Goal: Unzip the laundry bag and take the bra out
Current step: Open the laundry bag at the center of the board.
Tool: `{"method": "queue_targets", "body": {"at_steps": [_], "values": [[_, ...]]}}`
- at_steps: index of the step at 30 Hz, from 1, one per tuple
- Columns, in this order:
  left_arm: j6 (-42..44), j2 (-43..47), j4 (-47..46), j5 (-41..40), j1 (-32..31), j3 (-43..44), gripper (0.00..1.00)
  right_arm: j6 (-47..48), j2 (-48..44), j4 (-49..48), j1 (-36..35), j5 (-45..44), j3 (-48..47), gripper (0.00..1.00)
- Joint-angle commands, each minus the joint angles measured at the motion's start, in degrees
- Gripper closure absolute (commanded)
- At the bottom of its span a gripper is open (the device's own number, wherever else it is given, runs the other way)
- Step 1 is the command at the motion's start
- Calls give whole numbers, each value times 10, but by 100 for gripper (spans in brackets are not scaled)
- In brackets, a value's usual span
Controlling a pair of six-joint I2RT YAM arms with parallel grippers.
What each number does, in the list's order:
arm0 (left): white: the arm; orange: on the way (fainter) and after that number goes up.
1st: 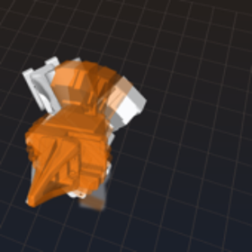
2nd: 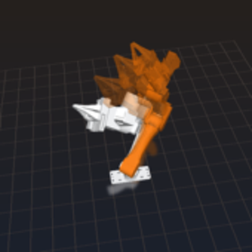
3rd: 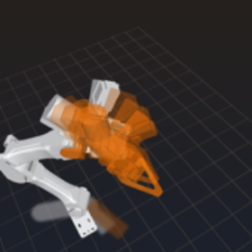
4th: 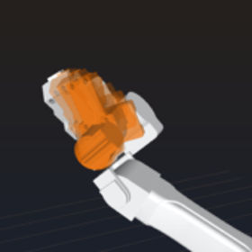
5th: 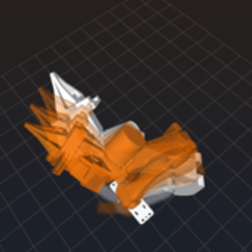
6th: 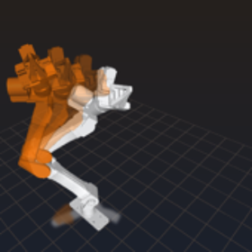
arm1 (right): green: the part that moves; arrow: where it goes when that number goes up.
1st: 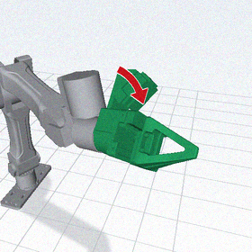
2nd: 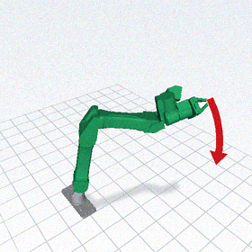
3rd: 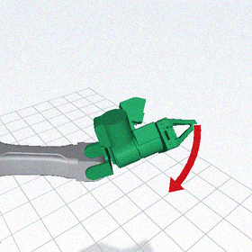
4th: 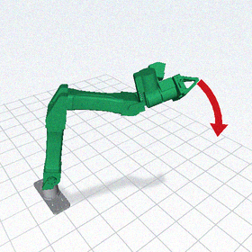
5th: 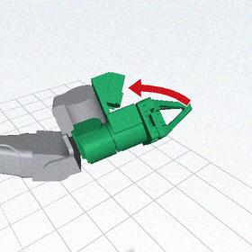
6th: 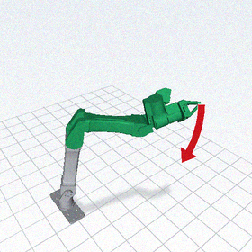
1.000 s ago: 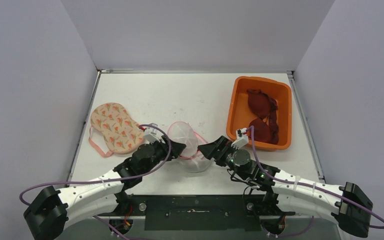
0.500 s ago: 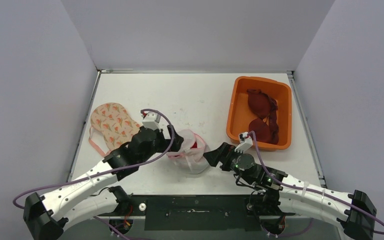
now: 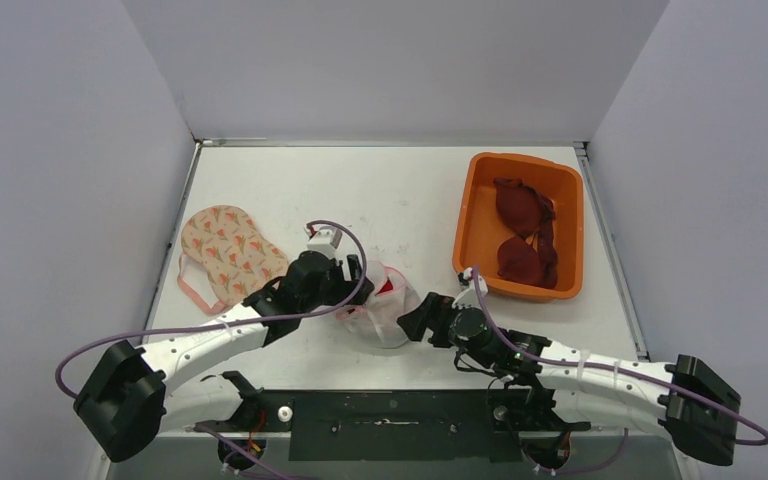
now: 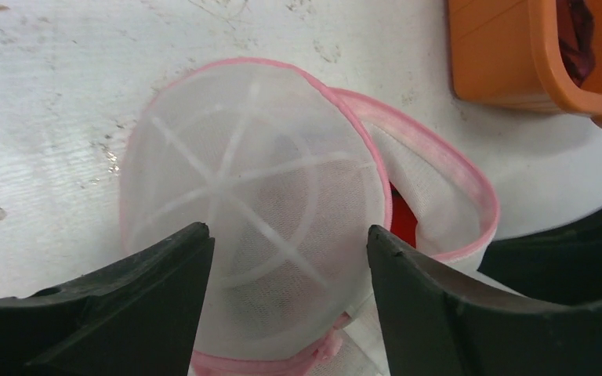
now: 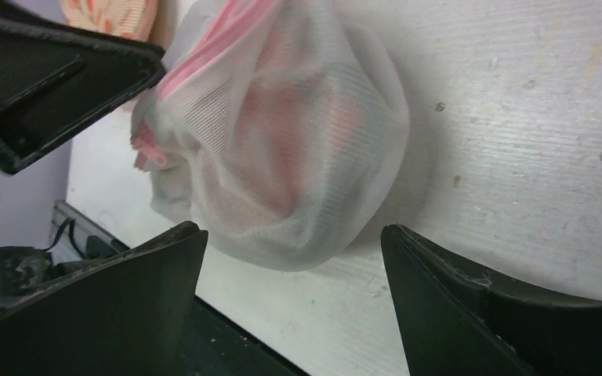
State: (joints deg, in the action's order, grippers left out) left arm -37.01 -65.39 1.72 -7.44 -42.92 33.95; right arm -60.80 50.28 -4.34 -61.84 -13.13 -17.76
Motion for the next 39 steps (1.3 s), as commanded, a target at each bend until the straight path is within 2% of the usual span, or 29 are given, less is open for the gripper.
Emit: {"method": "queue_targets", "body": {"at_steps": [1,4,7,10,18,21,25,31,35,39], "values": [[-24,32,-123,64,1,-58,35,31,55,-71,33,16,-14,17],[-59,67,-171,93,-5,-108,47,44,113,-105,79,66,-26,23],[-91,103,-202,93,-24,-146,52,62,149,-123,110,93,-43,28],[-120,134,-225,79,-53,-172,53,87,174,-120,125,90,-69,29],[-205,179,-257,-30,-137,-211,57,166,271,-108,151,120,-159,27],[-225,180,-256,-90,-178,-212,57,192,304,-86,150,127,-202,25],[-227,166,-242,-135,-191,-198,57,219,298,-20,149,106,-250,20],[-201,221,-149,-182,-191,-167,43,249,212,106,145,48,-291,10],[-184,279,-78,-217,-190,-149,28,241,158,154,131,31,-299,9],[-170,322,-10,-246,-190,-126,23,230,124,154,85,28,-291,12]]}}
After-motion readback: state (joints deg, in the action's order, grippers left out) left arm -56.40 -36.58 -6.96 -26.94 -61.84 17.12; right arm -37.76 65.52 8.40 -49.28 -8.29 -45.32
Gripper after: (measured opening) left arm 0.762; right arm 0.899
